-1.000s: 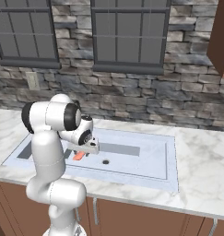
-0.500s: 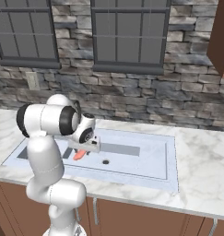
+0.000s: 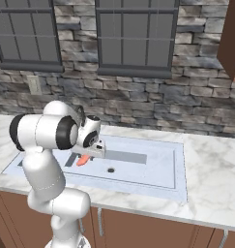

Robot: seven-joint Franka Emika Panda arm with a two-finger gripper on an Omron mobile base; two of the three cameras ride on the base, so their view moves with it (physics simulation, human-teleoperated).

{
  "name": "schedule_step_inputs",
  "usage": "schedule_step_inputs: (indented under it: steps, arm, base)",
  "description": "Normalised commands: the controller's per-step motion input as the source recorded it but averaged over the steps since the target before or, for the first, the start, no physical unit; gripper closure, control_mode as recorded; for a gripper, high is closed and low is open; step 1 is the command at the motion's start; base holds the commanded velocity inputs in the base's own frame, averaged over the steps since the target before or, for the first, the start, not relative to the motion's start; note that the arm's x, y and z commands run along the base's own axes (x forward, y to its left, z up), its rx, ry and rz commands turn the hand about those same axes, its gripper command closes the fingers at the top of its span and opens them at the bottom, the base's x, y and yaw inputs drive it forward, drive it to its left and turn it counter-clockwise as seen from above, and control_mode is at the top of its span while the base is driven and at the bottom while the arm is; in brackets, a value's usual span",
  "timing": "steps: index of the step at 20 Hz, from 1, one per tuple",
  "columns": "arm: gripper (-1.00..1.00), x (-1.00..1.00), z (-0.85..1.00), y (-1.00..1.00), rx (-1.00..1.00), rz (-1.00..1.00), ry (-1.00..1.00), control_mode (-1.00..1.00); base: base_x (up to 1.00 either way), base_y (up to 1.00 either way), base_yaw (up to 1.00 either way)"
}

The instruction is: Pick up the bar soap and bar soap from the sink, and place them back in the cabinet, and close the cabinet door.

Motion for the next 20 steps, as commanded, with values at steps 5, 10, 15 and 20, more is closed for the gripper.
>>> schedule_step_inputs:
  steps: [5, 10, 15, 20]
  arm:
    - [1.0, -0.06, 0.31, 0.0, 0.0, 0.0, 0.05, -1.0]
    - [1.0, -0.15, 0.18, -0.01, 0.0, 0.0, 0.06, -1.0]
    - [1.0, -0.22, 0.05, -0.02, 0.0, 0.0, 0.05, -1.0]
    - [1.0, -0.19, 0.0, -0.02, -0.01, 0.0, 0.0, -1.0]
  base:
    - [0.0, 0.0, 0.0]
    - [0.0, 0.0, 0.0]
    - [0.0, 0.0, 0.0]
    - [0.0, 0.0, 0.0]
